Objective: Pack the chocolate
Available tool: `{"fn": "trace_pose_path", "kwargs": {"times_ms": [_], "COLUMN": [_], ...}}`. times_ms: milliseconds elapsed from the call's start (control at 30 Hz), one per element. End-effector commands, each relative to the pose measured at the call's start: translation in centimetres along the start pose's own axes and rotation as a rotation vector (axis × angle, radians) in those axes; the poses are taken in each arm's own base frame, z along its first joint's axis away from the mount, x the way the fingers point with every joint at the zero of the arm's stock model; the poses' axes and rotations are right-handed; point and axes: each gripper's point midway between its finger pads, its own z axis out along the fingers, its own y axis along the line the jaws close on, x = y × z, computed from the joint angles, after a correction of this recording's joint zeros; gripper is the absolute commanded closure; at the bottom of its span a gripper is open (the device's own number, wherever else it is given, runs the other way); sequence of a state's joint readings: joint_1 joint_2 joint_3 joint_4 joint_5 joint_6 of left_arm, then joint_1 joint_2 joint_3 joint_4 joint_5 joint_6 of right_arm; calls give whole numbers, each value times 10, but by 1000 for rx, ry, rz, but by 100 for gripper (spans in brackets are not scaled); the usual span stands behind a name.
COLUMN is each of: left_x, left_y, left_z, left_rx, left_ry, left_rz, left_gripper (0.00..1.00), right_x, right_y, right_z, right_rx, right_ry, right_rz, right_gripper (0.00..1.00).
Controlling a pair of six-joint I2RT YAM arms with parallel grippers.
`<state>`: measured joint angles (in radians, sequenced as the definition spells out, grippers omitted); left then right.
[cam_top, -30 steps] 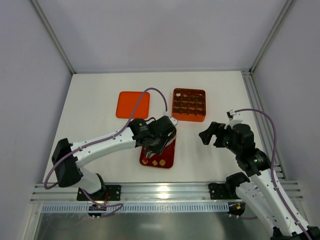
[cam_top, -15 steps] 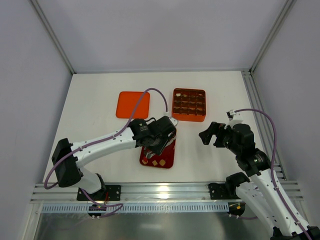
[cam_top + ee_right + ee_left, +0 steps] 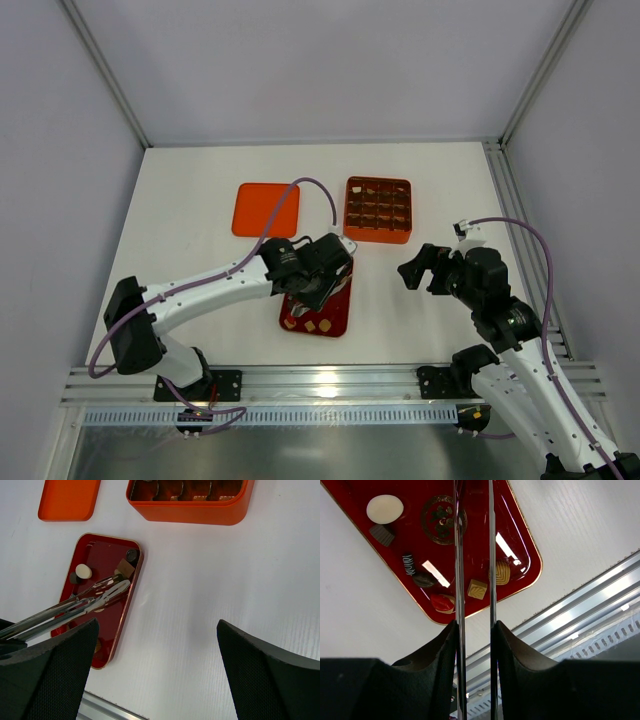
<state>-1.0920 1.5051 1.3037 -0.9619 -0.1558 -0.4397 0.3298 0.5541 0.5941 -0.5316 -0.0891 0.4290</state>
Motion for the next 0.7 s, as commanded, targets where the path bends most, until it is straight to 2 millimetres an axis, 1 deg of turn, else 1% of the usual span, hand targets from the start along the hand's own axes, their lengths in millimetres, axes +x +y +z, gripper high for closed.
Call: {"fn": "trace_pose_path", "kwargs": {"times_ms": [0,67,300,433,667], "left_x": [-4,-6,-7,-7,-10], "left_y": [-4,-5,-3,-2,2], "left_z": [0,0,2,0,-9], "left_rx": [10,10,2,-3,-16], "left_ry": [-13,-19,-19,-21,-41], "left_rz": [9,10,12,12,10], "left_gripper": [66,67,74,77,82], "right_x": [-7,-8,-7,-7,-7], "right_y": [4,4,3,4,4], "right_z": [0,0,0,0,0], "right_rx": [-17,-17,-15,-17,-18], "right_ry": [-30,-31,-31,-31,-29], "right_rz": [6,6,6,6,4], "right_gripper": [0,0,0,0,0]}}
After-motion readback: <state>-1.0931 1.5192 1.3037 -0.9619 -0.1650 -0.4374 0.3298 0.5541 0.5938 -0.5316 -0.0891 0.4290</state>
